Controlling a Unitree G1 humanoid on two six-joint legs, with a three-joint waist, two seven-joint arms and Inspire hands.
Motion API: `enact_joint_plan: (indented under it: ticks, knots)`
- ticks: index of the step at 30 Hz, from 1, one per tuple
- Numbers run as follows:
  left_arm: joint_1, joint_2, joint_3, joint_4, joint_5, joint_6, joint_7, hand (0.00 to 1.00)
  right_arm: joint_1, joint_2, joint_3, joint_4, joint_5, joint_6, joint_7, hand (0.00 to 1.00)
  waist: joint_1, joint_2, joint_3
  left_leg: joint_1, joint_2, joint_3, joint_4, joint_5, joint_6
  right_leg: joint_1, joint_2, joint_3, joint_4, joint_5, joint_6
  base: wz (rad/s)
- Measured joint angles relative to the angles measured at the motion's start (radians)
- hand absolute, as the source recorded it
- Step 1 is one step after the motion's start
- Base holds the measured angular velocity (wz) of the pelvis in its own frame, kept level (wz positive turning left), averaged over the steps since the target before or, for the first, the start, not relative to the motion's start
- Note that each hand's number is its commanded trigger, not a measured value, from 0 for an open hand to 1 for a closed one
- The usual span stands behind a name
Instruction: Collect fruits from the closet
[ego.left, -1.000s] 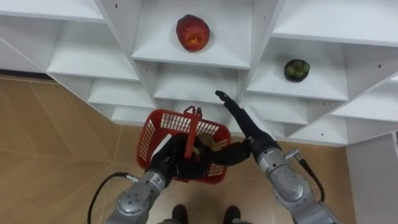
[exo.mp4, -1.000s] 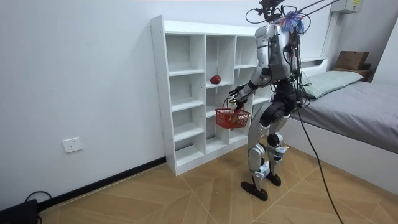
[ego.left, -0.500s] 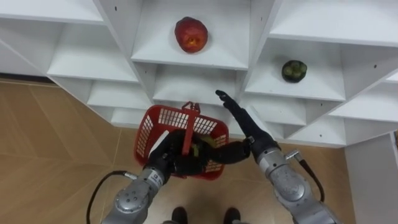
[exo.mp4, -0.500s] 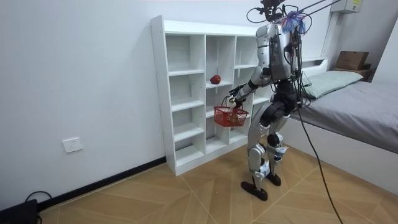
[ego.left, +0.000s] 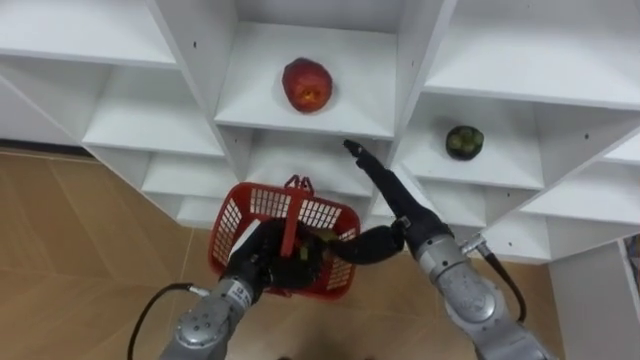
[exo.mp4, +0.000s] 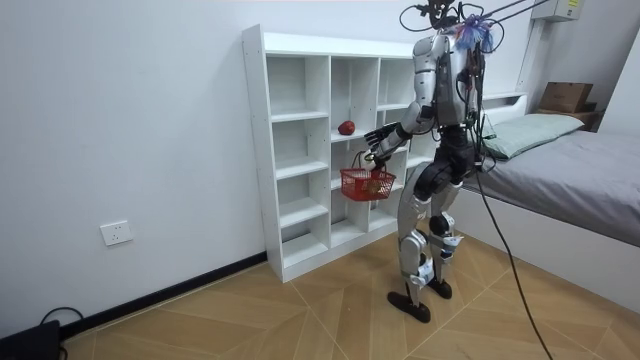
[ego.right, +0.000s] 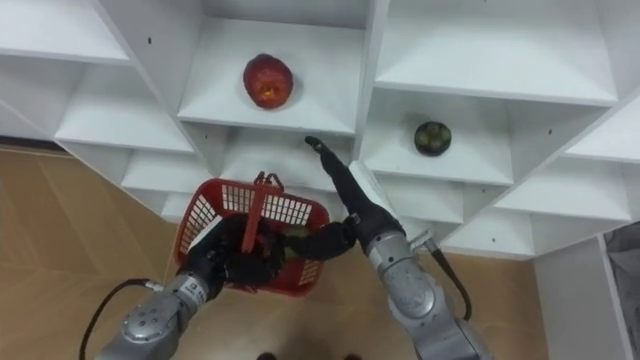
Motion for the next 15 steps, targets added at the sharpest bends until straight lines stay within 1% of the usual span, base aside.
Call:
enact_joint_plan:
  ticks: [6, 9, 12, 15]
  knots:
    - [0.015, 0.002, 0.001, 0.019, 0.002, 0.0, 0.006, 1.0, 0.002, -0.001, 0.001, -0.068, 0.004, 0.0, -0.001, 0.0, 0.0, -0.012, 0.0012, 0.049, -0.001, 0.016, -0.025, 0.0, 0.0, 0.04, 0.0, 0.007, -0.021, -0.001, 0.003, -0.05]
    - [0.03, 0.003, 0.001, 0.032, 0.001, 0.0, 0.008, 1.0, 0.002, -0.002, 0.002, -0.092, 0.025, 0.0, 0.0, 0.0, 0.003, -0.013, 0.0006, 0.104, 0.0, 0.026, -0.053, 0.0, -0.001, 0.091, 0.009, 0.02, -0.051, 0.002, 0.008, -0.07]
    - [0.031, 0.01, 0.002, 0.041, 0.0, -0.001, 0.009, 1.0, 0.003, -0.002, 0.002, -0.139, 0.048, -0.001, 0.004, 0.0, 0.002, -0.014, 0.0003, 0.12, -0.001, 0.029, -0.068, 0.001, -0.003, 0.101, 0.012, 0.026, -0.055, 0.003, 0.008, -0.06]
    - [0.039, 0.016, 0.003, 0.075, 0.001, -0.002, 0.008, 1.0, 0.004, -0.003, 0.002, -0.178, 0.048, -0.004, 0.017, 0.0, 0.002, -0.015, -0.0013, 0.151, -0.001, 0.029, -0.088, 0.003, -0.005, 0.127, 0.013, 0.027, -0.068, 0.003, 0.009, -0.01]
